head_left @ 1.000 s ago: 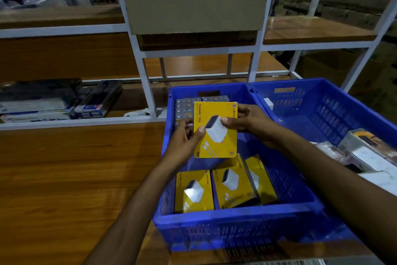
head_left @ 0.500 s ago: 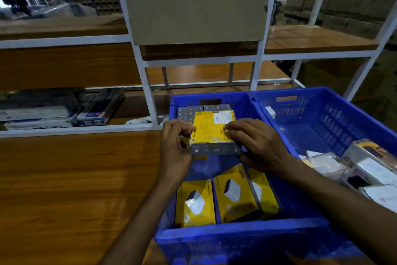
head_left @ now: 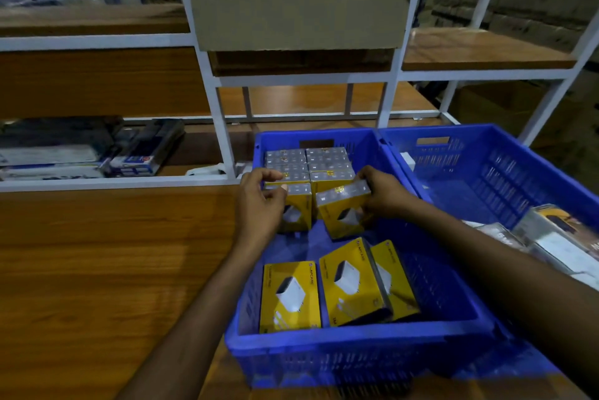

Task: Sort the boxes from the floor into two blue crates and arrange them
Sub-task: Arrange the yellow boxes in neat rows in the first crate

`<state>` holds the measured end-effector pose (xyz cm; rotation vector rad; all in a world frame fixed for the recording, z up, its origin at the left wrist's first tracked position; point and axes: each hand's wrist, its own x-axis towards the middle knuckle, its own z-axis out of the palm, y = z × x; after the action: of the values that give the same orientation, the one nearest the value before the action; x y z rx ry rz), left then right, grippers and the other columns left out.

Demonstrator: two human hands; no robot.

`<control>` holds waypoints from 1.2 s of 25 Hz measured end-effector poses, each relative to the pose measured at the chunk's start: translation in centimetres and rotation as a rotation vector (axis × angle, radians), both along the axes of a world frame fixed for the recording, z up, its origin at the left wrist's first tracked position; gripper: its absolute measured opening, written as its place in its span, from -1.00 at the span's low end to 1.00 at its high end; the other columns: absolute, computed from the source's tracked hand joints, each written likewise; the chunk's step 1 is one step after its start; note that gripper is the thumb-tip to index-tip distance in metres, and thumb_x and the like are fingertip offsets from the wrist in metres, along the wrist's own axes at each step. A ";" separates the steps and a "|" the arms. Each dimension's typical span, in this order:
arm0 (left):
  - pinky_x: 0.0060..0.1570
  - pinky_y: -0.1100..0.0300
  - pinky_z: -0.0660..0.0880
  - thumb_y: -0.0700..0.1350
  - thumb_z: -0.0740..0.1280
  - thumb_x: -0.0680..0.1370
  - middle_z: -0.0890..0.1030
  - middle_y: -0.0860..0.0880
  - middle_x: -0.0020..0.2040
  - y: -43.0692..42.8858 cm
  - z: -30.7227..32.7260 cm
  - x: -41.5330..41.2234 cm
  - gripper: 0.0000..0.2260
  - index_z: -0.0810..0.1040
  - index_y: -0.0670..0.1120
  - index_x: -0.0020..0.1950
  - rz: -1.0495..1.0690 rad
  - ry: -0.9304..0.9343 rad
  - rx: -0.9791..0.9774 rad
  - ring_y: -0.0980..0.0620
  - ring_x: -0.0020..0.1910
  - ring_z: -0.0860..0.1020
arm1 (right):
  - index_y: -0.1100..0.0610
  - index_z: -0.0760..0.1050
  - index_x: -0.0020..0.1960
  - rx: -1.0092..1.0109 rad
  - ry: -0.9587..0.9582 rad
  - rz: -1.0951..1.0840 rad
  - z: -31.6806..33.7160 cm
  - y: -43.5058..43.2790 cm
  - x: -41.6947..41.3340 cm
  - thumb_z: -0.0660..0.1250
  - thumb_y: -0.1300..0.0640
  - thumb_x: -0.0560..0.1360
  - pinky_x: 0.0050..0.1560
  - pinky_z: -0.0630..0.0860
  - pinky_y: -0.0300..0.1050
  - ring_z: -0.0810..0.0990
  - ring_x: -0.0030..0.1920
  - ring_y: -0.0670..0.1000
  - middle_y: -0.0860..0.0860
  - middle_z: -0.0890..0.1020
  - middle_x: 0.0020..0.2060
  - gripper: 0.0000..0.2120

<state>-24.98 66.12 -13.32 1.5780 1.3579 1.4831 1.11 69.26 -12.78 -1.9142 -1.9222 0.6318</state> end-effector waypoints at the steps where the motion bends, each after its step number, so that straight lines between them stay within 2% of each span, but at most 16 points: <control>1: -0.11 0.43 0.53 -0.30 0.43 0.55 0.60 -0.07 0.10 0.0 -0.2 0.0 -0.83 0.56 -0.04 0.00 0.007 0.011 0.016 0.23 -0.02 0.60 | 0.13 0.43 0.20 -0.044 0.021 -0.049 -0.5 0.7 -0.2 0.55 0.38 0.34 -0.08 0.61 0.04 0.60 0.06 0.14 0.10 0.59 0.08 -0.48; 3: -0.09 0.37 0.56 -0.27 0.45 0.55 0.61 -0.05 0.07 0.1 -0.5 0.0 -0.81 0.56 0.02 -0.03 0.010 0.029 0.039 0.21 -0.02 0.61 | 0.11 0.45 0.12 -0.065 0.113 -0.152 -1.4 2.1 -0.6 0.53 0.38 0.36 -0.17 0.61 -0.02 0.60 0.04 0.12 0.12 0.59 0.10 -0.56; 5: -0.09 0.37 0.56 -0.26 0.46 0.54 0.61 -0.05 0.06 0.1 -0.7 0.0 -0.82 0.57 0.03 -0.05 0.015 0.041 0.052 0.18 -0.03 0.61 | 0.11 0.46 0.13 -0.052 0.228 -0.271 -2.4 3.3 -1.2 0.49 0.33 0.41 0.01 0.65 0.09 0.60 0.09 0.14 0.16 0.60 0.16 -0.63; 7: -0.13 0.41 0.53 -0.27 0.46 0.54 0.61 -0.06 0.06 0.1 -0.6 0.0 -0.82 0.57 0.01 -0.06 0.027 0.031 0.051 0.22 -0.08 0.60 | 0.15 0.41 0.36 -0.096 0.355 -0.439 -3.7 4.0 -1.8 0.49 0.32 0.41 0.25 0.57 0.14 0.57 0.21 0.18 0.21 0.54 0.29 -0.43; 9: -0.15 0.42 0.52 -0.27 0.46 0.54 0.60 -0.05 0.05 0.1 -0.5 0.1 -0.81 0.57 0.03 -0.08 0.027 0.022 0.042 0.25 -0.11 0.60 | 0.21 0.22 0.55 -0.190 0.451 -0.561 -4.9 3.9 -2.4 0.54 0.33 0.37 0.31 0.48 0.13 0.49 0.34 0.28 0.27 0.43 0.40 -0.16; 10: -0.15 0.42 0.52 -0.26 0.45 0.54 0.60 -0.04 0.05 0.2 -0.5 0.1 -0.81 0.57 0.03 -0.08 0.025 0.019 0.037 0.24 -0.10 0.60 | 0.24 0.25 0.53 -0.233 0.494 -0.572 -5.5 3.9 -2.5 0.55 0.32 0.38 0.29 0.49 0.12 0.50 0.30 0.28 0.28 0.45 0.38 -0.19; 12: -0.14 0.39 0.53 -0.26 0.45 0.54 0.59 -0.01 0.04 0.2 -0.5 0.0 -0.81 0.58 0.04 -0.09 0.018 0.025 0.028 0.19 -0.08 0.61 | 0.25 0.43 0.26 -0.301 0.521 -0.540 -6.1 3.9 -2.9 0.54 0.31 0.41 0.25 0.57 0.10 0.55 0.10 0.17 0.23 0.56 0.25 -0.52; 15: -0.10 0.30 0.57 -0.25 0.45 0.55 0.58 0.02 0.03 0.3 -0.7 0.1 -0.85 0.59 0.00 -0.08 -0.005 0.049 0.023 0.11 -0.06 0.62 | 0.15 0.40 0.10 -0.255 0.370 -0.517 -6.2 3.9 -3.9 0.51 0.21 0.47 0.18 0.60 0.01 0.52 0.02 0.09 0.15 0.57 0.11 -0.67; 18: -0.10 0.25 0.59 -0.25 0.44 0.55 0.59 0.00 0.04 0.4 -0.7 0.2 -0.83 0.58 0.02 -0.09 -0.029 0.081 0.024 0.11 -0.07 0.62 | 0.20 0.40 0.11 -0.167 0.074 -0.505 -6.1 3.6 -4.7 0.43 0.08 0.57 0.11 0.56 -0.06 0.53 0.08 0.09 0.12 0.49 0.02 -0.72; 21: -0.14 0.25 0.58 -0.25 0.44 0.55 0.58 -0.01 0.03 0.3 -0.7 0.3 -0.80 0.56 0.06 -0.12 -0.055 0.108 0.020 0.15 -0.12 0.60 | 0.21 0.44 0.23 -0.200 -0.055 -0.470 -5.5 3.1 -4.5 0.32 0.17 0.65 0.09 0.54 -0.12 0.57 0.18 0.08 0.12 0.52 0.05 -0.80; 22: -0.16 0.26 0.57 -0.24 0.44 0.55 0.58 -0.01 0.04 0.3 -0.7 0.3 -0.79 0.56 0.07 -0.12 -0.058 0.110 0.020 0.15 -0.14 0.60 | 0.21 0.43 0.20 -0.228 0.033 -0.451 -5.3 3.3 -4.2 0.35 0.24 0.62 0.02 0.55 -0.10 0.59 0.10 0.09 0.11 0.53 -0.01 -0.81; 24: -0.18 0.32 0.53 -0.24 0.43 0.56 0.58 -0.02 0.04 0.1 -0.6 0.3 -0.81 0.56 0.06 -0.11 -0.055 0.106 0.020 0.16 -0.16 0.59 | 0.20 0.39 0.12 -0.291 0.478 -0.494 -4.7 2.4 -3.4 0.35 0.37 0.55 -0.14 0.56 -0.03 0.55 -0.13 0.09 0.15 0.53 -0.09 -0.78; 26: -0.20 0.35 0.50 -0.24 0.43 0.56 0.58 -0.02 0.04 0.1 -0.5 0.2 -0.83 0.57 0.03 -0.10 -0.039 0.114 0.031 0.20 -0.19 0.57 | 0.24 0.40 0.15 -0.312 0.764 -0.489 -4.8 0.8 -3.7 0.37 0.33 0.52 -0.02 0.63 0.08 0.59 -0.08 0.16 0.20 0.55 0.05 -0.76; 27: -0.21 0.36 0.49 -0.25 0.43 0.55 0.58 -0.02 0.03 0.2 -0.4 0.3 -0.84 0.58 0.02 -0.10 -0.038 0.117 0.036 0.22 -0.22 0.56 | 0.24 0.41 0.14 -0.321 0.749 -0.470 -5.0 0.0 -4.2 0.39 0.28 0.52 -0.03 0.64 0.02 0.60 -0.05 0.18 0.19 0.56 0.06 -0.75; 28: -0.22 0.36 0.49 -0.25 0.43 0.55 0.58 -0.02 0.03 0.3 -0.5 0.2 -0.83 0.58 0.02 -0.09 -0.042 0.113 0.037 0.23 -0.23 0.56 | 0.22 0.43 0.09 -0.309 0.616 -0.474 -5.0 -0.6 -5.4 0.41 0.24 0.52 -0.18 0.60 -0.10 0.59 -0.12 0.15 0.16 0.55 0.01 -0.79; 30: -0.20 0.34 0.50 -0.24 0.44 0.55 0.59 -0.01 0.03 0.2 -0.7 0.2 -0.84 0.58 0.02 -0.07 -0.042 0.096 0.034 0.23 -0.22 0.56 | 0.18 0.49 -0.07 -0.228 0.232 -0.373 -4.7 -1.3 -8.0 0.44 0.18 0.53 -0.39 0.46 -0.21 0.53 -0.28 0.06 0.12 0.56 -0.15 -0.86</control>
<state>-24.74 66.35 -14.01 1.7083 1.3497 1.4293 -6.94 67.98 -17.49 -2.1515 -1.3535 0.9371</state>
